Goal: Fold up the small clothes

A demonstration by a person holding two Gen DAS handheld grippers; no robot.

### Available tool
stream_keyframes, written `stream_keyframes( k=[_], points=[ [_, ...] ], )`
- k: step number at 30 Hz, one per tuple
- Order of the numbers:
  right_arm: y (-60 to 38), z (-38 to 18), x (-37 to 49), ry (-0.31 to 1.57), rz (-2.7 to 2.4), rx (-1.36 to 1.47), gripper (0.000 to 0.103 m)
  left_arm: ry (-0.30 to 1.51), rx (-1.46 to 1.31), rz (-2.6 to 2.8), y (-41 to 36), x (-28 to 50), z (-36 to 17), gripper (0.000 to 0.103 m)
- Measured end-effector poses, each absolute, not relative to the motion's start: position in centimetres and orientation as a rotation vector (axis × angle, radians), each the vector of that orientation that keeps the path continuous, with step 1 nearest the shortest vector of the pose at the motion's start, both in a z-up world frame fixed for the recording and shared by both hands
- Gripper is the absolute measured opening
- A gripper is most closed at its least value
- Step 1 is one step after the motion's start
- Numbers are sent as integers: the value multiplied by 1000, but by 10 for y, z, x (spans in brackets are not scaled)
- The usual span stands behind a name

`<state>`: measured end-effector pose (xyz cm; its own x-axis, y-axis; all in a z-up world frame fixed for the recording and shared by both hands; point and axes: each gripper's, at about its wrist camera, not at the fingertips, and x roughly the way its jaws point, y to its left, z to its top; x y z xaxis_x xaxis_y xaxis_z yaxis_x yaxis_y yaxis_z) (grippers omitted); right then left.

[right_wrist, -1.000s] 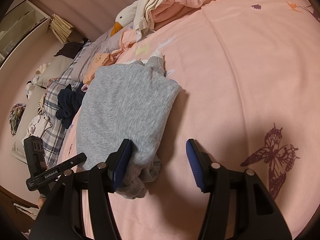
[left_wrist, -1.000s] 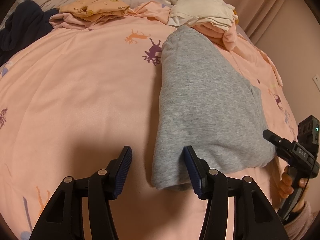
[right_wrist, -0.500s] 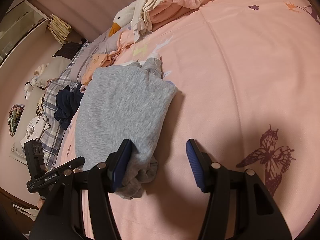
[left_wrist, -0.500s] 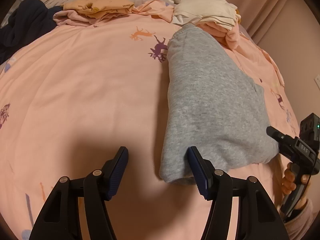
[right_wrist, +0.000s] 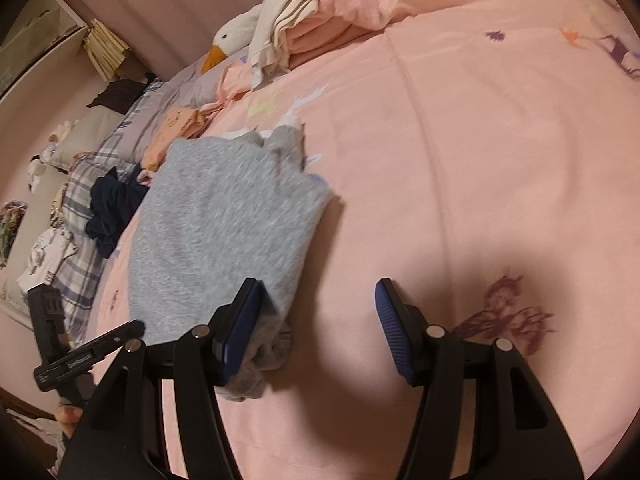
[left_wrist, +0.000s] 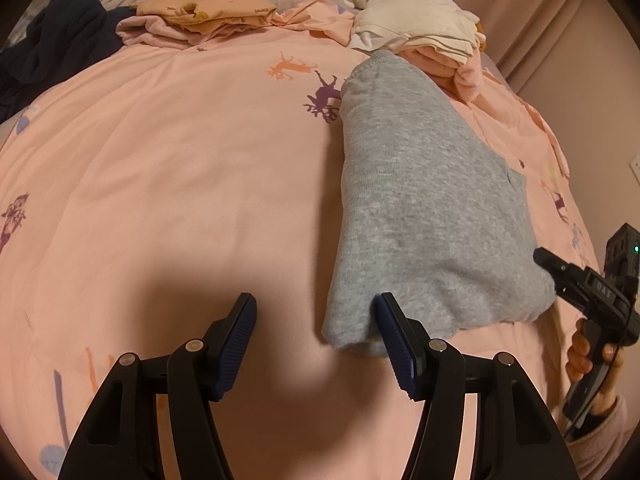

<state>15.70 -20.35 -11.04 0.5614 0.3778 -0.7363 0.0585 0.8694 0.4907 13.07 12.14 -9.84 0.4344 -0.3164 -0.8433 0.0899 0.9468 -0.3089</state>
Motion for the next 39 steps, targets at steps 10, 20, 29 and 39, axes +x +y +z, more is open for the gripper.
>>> stream_keyframes(
  k=[10,20,29,39],
  points=[
    [-194,-66,169,857,195,362,60,913,-183,-318,103,113,-51,61],
    [-129,-69,216,932,316,226,46,934,-114,-370,62,131,-71,61],
    [-132,-96,239,1030,265,223,43,1002,-73,-385,56,134,-94,61],
    [-142,-84,237,969,242,332,47,995,-115,-386,68,131,-77,61]
  ],
)
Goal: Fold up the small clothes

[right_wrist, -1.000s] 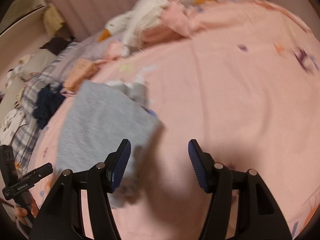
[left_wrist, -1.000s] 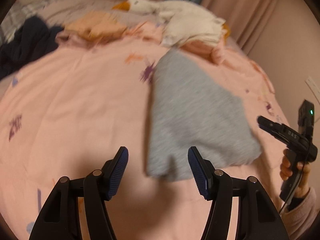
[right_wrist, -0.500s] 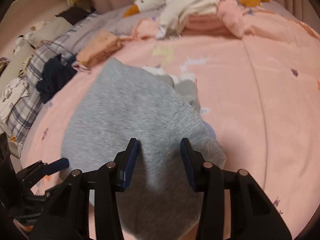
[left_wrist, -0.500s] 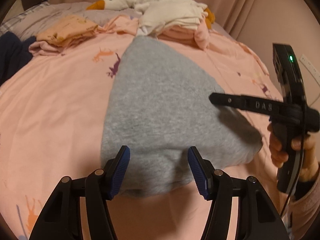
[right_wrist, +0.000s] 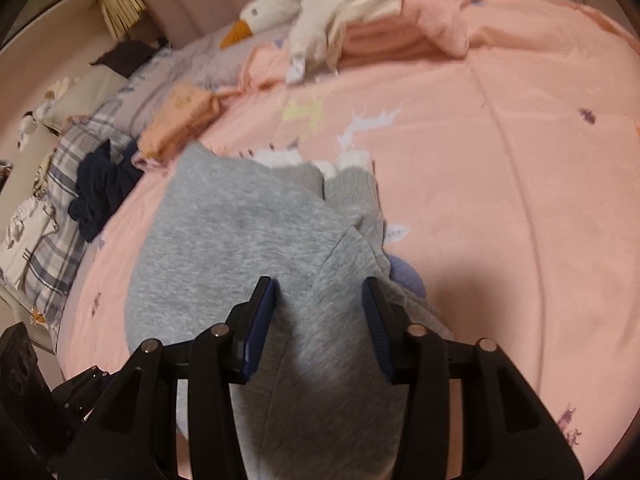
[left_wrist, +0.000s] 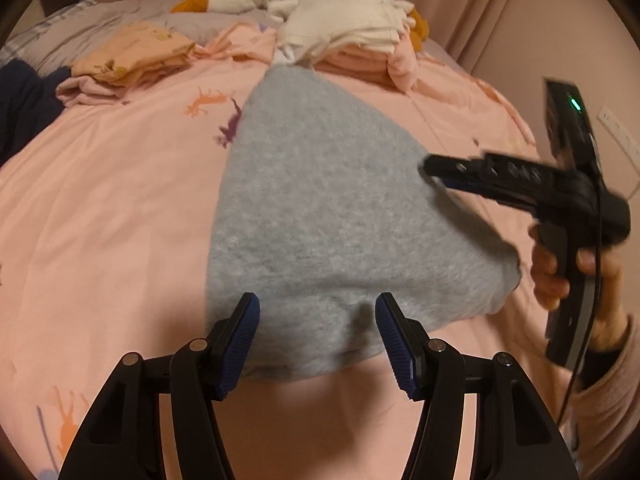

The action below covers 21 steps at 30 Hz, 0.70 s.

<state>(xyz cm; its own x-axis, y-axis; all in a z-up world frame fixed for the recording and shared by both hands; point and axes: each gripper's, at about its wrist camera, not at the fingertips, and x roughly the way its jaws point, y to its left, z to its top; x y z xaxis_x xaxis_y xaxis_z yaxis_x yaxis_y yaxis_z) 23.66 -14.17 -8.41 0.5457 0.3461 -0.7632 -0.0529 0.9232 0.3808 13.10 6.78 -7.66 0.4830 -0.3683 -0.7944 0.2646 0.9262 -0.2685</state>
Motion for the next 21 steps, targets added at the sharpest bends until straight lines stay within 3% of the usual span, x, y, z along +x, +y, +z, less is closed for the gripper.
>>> stream_keyframes(
  k=[8,13,16,21],
  points=[
    [-129,-56,189,860,427,252,47,919,-224,-401,74,161,-46,61],
    [-120,-73,178,891,447,192,38,899,-225,-406,55,189,-43,60],
    [-124,-83,175,885,443,192,36,926,-218,-400,46,208,-49,48],
    [-125,-94,172,907,446,186,33,997,-176,-355,34,235,-72,48]
  ],
)
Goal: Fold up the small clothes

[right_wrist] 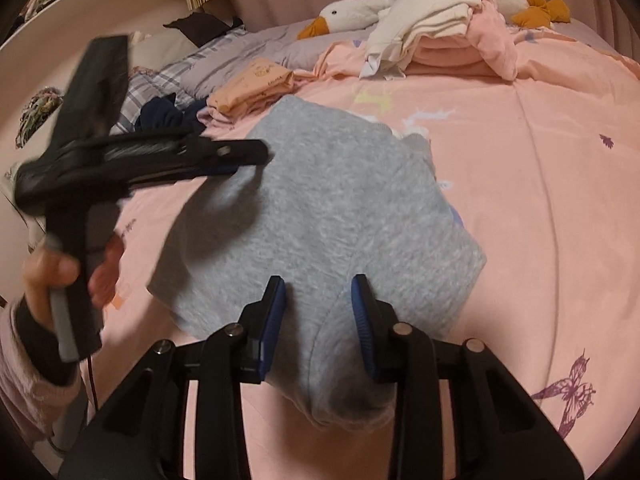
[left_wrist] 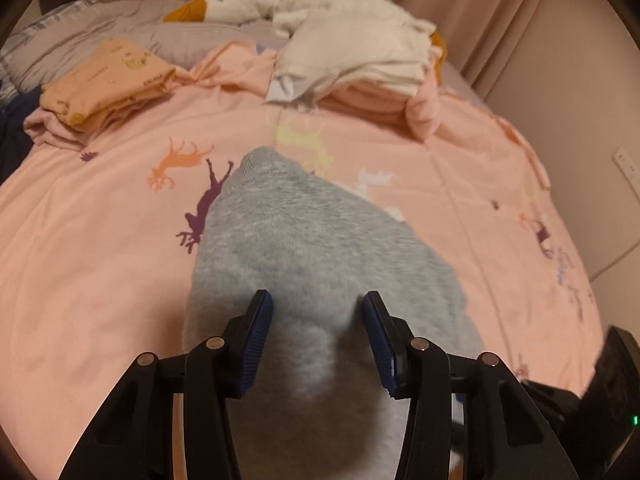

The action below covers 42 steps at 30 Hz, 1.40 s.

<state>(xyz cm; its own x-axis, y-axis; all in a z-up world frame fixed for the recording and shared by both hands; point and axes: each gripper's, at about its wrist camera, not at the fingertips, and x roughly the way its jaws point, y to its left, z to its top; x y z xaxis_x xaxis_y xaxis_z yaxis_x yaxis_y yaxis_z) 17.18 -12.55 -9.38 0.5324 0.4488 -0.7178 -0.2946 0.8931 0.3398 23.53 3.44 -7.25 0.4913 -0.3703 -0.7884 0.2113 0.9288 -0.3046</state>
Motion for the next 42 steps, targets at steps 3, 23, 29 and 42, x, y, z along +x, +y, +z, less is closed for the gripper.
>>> stream_keyframes(
  k=[3,23,29,42],
  points=[
    [-126,-98,169,909,451,174,33,1017,-181,-348,33,245,-81,48],
    [-146,-79,132,843,391,312,38,891,-164,-365,67,161,-48,48],
    [-124,-75,142,840,390,259,38,929,-132,-347,61,157,-73,48],
    [-114,-96,148,908,335,166,34,957,-128,-356,62,145,-91,48]
  ],
)
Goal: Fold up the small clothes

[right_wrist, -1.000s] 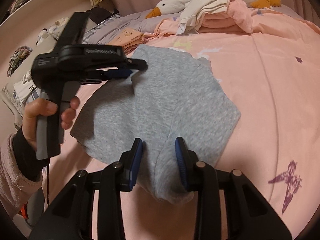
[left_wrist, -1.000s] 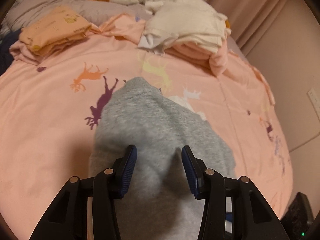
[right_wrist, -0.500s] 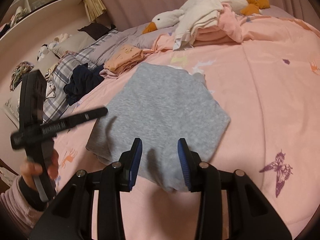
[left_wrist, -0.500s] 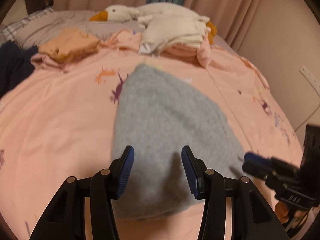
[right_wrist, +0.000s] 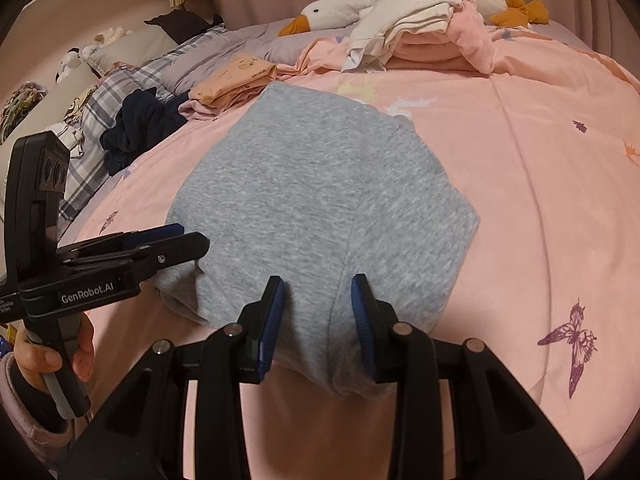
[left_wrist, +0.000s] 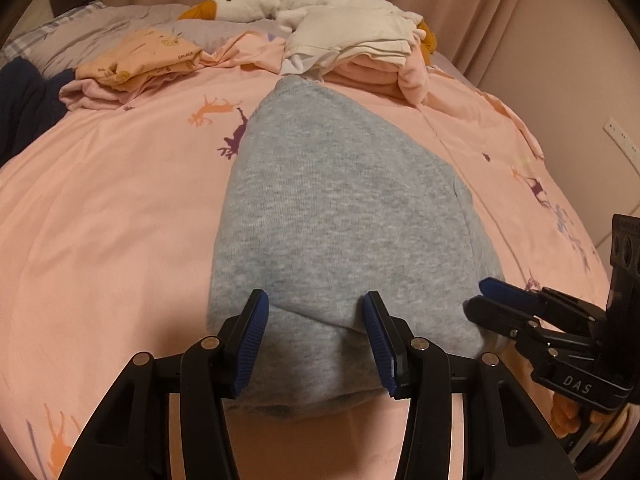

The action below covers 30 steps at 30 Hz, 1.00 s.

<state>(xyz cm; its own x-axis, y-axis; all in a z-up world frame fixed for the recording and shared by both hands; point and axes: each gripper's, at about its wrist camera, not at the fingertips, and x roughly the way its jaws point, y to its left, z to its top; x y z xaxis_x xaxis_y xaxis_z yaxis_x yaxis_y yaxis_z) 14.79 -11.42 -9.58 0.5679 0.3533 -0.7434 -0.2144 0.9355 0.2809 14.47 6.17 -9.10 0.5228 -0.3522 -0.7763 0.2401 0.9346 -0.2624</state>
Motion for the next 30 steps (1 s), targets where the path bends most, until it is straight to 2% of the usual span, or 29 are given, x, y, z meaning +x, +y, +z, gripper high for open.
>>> stream_keyframes(
  k=[30],
  points=[
    [-129,-98,132,906,304,221,34,993,-56,-304,58,128,-96,48]
  ],
)
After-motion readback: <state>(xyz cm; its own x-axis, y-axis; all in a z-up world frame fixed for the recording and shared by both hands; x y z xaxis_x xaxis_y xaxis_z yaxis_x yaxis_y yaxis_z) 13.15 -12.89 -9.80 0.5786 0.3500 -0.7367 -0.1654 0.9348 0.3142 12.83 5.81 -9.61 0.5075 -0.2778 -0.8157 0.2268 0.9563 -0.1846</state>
